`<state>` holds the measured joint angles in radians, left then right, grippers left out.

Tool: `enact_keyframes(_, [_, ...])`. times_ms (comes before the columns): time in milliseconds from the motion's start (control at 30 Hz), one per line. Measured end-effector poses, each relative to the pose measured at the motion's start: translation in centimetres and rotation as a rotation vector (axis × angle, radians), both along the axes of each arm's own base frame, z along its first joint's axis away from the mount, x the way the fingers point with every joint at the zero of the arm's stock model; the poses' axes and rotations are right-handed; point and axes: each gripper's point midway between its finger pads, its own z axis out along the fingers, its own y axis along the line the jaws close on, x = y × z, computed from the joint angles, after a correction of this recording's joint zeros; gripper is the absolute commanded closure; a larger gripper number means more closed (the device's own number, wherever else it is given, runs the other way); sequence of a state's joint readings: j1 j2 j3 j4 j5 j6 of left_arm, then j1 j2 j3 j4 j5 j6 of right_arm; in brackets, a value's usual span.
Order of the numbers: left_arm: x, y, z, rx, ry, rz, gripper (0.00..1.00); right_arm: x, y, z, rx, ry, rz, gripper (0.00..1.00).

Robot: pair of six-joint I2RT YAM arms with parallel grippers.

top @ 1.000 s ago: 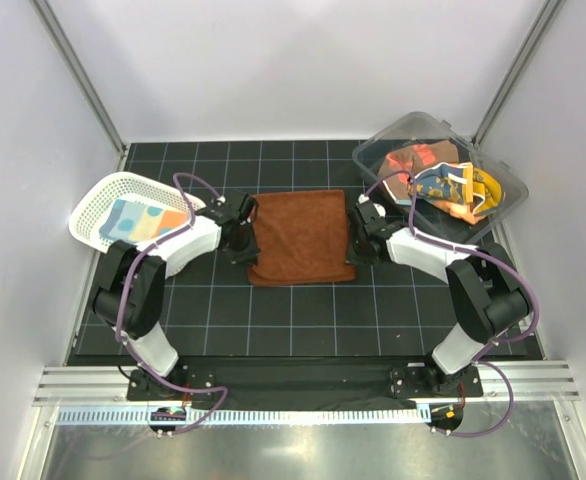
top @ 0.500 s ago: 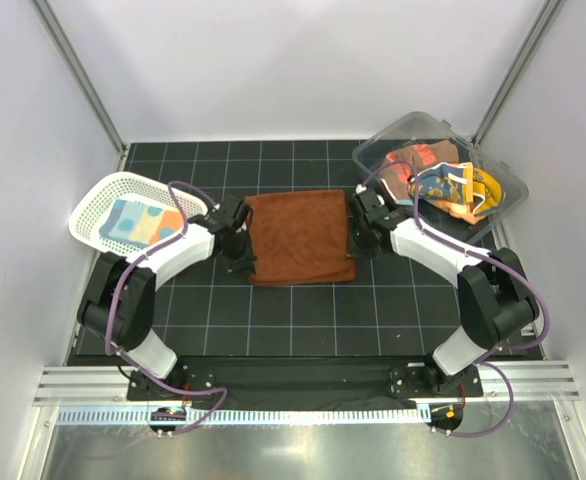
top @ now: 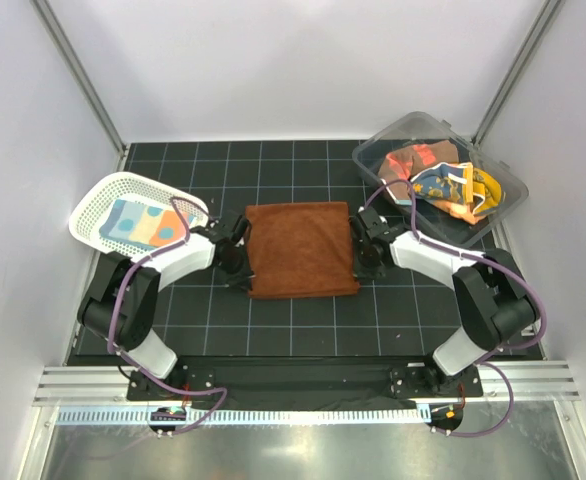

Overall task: Fold and stack the towels
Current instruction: Fold the towel

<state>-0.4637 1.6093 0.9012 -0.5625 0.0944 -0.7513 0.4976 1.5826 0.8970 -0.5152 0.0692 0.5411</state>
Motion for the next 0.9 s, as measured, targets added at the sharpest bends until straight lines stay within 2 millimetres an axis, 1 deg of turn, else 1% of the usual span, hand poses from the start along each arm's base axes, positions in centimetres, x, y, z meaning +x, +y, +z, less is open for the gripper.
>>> enact_keyframes(100, [0.5,-0.2,0.9,-0.004,-0.010,-0.002,1.00,0.4,0.0,1.6,-0.006,-0.022,0.012,0.99])
enact_keyframes(167, [0.9,-0.4,1.8,-0.016,-0.035,-0.003,1.00,1.0,0.1,3.2,0.000,-0.054,0.020,0.99])
enact_keyframes(233, [1.0,-0.5,3.0,-0.032,-0.064,-0.004,1.00,1.3,0.2,4.5,0.009,-0.082,0.030,0.99])
enact_keyframes(300, [1.0,-0.6,3.7,-0.043,-0.083,-0.005,1.00,1.2,0.2,4.9,0.013,-0.090,0.035,0.99])
enact_keyframes(367, [0.9,-0.5,3.5,-0.045,-0.082,-0.007,1.00,0.7,0.0,4.2,0.011,-0.077,0.038,0.99])
enact_keyframes(467, [-0.3,-0.1,2.1,-0.034,-0.043,-0.009,1.00,-1.1,-0.6,2.1,0.001,-0.021,0.038,0.99])
enact_keyframes(567, [-1.4,0.4,0.6,-0.013,-0.001,-0.011,1.00,-2.6,-1.0,0.5,0.002,0.023,0.040,0.99])
enact_keyframes(600, [-1.6,0.5,0.3,-0.008,0.009,-0.011,1.00,-2.9,-1.0,0.1,0.004,0.032,0.041,0.96])
enact_keyframes(633, [-1.8,0.5,0.0,-0.004,0.016,-0.012,1.00,-3.2,-1.0,-0.2,0.007,0.040,0.042,0.89])
enact_keyframes(667, [-1.9,0.6,-0.2,-0.001,0.020,-0.013,1.00,-3.2,-0.9,-0.4,0.011,0.040,0.040,0.84])
enact_keyframes(700, [-1.9,0.6,-0.3,0.001,0.022,-0.013,1.00,-3.1,-0.8,-0.5,0.017,0.035,0.038,0.82])
enact_keyframes(767, [-1.9,0.7,-0.3,0.005,0.020,-0.013,0.97,-3.1,-0.7,-0.6,0.022,0.030,0.032,0.73])
enact_keyframes(833, [-1.8,0.8,-0.3,0.012,0.016,-0.013,0.88,-3.1,-0.7,-0.6,0.022,0.030,0.032,0.63])
enact_keyframes(867, [-1.7,0.9,-0.2,0.021,0.015,-0.013,0.72,-3.1,-0.7,-0.5,0.025,0.027,0.031,0.56])
enact_keyframes(900, [-1.7,1.2,-0.1,0.039,0.013,-0.017,0.70,-3.0,-0.7,-0.4,0.028,0.024,0.030,0.54])
